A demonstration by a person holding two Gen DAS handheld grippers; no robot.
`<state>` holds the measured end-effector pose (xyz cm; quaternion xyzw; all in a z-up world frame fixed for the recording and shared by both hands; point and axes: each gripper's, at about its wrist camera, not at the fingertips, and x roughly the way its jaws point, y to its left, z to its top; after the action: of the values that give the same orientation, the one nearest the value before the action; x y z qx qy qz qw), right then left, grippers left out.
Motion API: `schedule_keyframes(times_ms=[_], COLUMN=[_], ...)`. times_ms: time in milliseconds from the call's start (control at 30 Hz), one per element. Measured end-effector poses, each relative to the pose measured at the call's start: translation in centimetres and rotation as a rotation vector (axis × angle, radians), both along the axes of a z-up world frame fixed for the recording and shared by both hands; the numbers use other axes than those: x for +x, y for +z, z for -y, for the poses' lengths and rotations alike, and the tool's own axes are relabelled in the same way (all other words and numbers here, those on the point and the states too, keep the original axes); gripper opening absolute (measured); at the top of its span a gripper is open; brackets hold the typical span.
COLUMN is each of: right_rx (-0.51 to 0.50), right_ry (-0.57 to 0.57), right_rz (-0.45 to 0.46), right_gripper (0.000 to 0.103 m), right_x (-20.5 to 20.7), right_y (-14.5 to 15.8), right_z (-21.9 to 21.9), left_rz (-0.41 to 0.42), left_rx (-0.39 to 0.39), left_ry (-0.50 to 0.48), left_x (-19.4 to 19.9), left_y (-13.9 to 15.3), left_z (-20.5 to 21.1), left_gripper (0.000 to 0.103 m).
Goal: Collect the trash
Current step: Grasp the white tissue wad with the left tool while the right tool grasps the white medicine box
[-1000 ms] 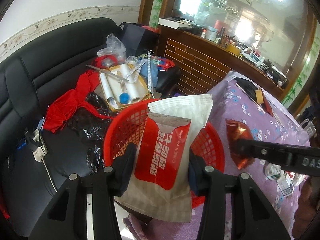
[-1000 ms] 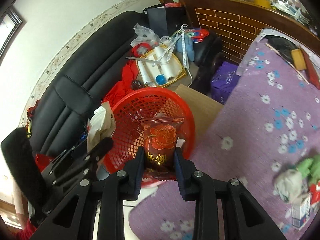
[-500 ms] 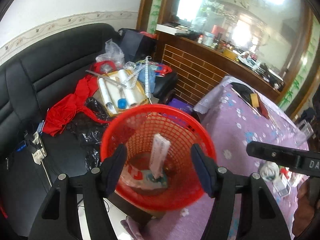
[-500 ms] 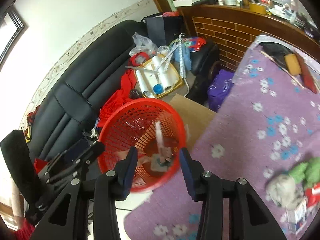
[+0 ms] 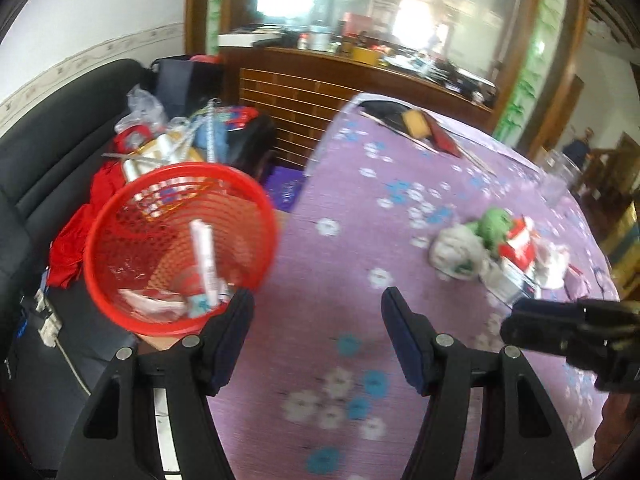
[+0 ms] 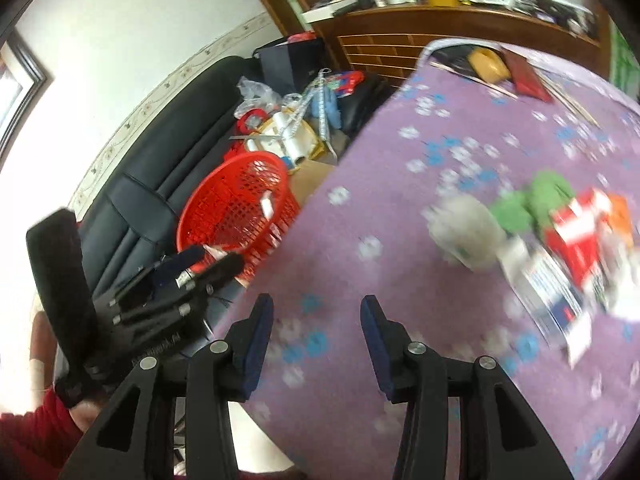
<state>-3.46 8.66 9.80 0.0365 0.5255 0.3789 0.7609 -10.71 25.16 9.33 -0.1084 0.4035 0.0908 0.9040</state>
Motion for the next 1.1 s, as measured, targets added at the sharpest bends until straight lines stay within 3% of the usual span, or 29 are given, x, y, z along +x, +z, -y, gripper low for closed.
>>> schedule_keyframes(times_ms=[200, 433, 700, 1100], right_rx=[-0.037, -0.175, -0.289, -0.355], right_ry=[-0.101, -0.117, -0.002, 0.063], right_rz=[0.008, 0.079, 0.099, 0.176], right_gripper=[0.049, 0.049, 0.051, 0.051], right_x=[-0.3, 3.8, 7.5, 9.3], right_y=[-0.8, -1.9, -5.7, -6.4], right_z=[7.0, 12.1, 10.0, 8.0], left_rz=[-0.011, -0.047, -0.096, -0.119], left_rx=[-0.005, 0.01, 0.004, -0.043], left_ry=[-0.082, -0.155, -0.223, -0.241], left_x=[0.9, 0.6, 0.6, 6.2], left_y=[0.1, 0.1, 0.4, -0.4], left_z=[4.8, 8.3, 9.1, 9.7], left_gripper=[0.065, 0.065, 0.068, 0.071])
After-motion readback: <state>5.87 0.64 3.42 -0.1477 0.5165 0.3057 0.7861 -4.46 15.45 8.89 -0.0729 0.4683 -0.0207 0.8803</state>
